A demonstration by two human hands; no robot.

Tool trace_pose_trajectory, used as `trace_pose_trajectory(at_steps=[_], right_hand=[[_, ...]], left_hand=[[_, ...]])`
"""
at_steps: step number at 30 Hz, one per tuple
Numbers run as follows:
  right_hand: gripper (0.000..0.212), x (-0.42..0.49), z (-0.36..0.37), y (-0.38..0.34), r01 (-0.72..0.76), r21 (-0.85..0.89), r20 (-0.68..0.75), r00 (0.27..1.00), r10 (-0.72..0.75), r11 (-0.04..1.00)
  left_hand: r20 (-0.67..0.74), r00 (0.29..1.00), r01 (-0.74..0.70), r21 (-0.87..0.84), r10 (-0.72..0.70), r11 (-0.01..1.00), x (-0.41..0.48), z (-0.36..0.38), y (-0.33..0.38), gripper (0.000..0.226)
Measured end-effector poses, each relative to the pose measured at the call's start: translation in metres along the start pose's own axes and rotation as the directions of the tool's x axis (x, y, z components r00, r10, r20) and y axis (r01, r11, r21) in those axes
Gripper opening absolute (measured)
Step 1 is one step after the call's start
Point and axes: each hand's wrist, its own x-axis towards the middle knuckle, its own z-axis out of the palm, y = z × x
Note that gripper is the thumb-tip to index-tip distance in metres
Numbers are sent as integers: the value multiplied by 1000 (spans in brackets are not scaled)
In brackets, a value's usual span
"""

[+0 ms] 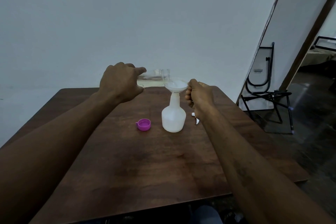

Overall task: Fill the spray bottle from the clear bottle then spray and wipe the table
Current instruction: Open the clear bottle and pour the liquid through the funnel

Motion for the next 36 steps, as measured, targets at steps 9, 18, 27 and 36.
trace_pose_trajectory(at_steps=[9, 18, 27, 36], right_hand=[[15, 0, 1, -1, 3, -5, 0, 1000, -3, 1000], [16, 0, 1, 0, 9, -6, -5, 1000, -9, 1000], [14, 2, 1, 1, 8, -10, 3, 1000, -8, 1000], [14, 3, 1, 2, 7, -7, 7, 1000, -7, 1000]], left_hand=[[4, 1000, 5, 3, -5, 1000, 1, 1, -1, 63], [13, 1000, 8, 8, -8, 1000, 0, 0, 0, 63], [23, 1000, 14, 10, -14, 1000, 0, -1, 1, 63], [30, 999, 15, 10, -16, 1000, -1, -3, 1, 62]])
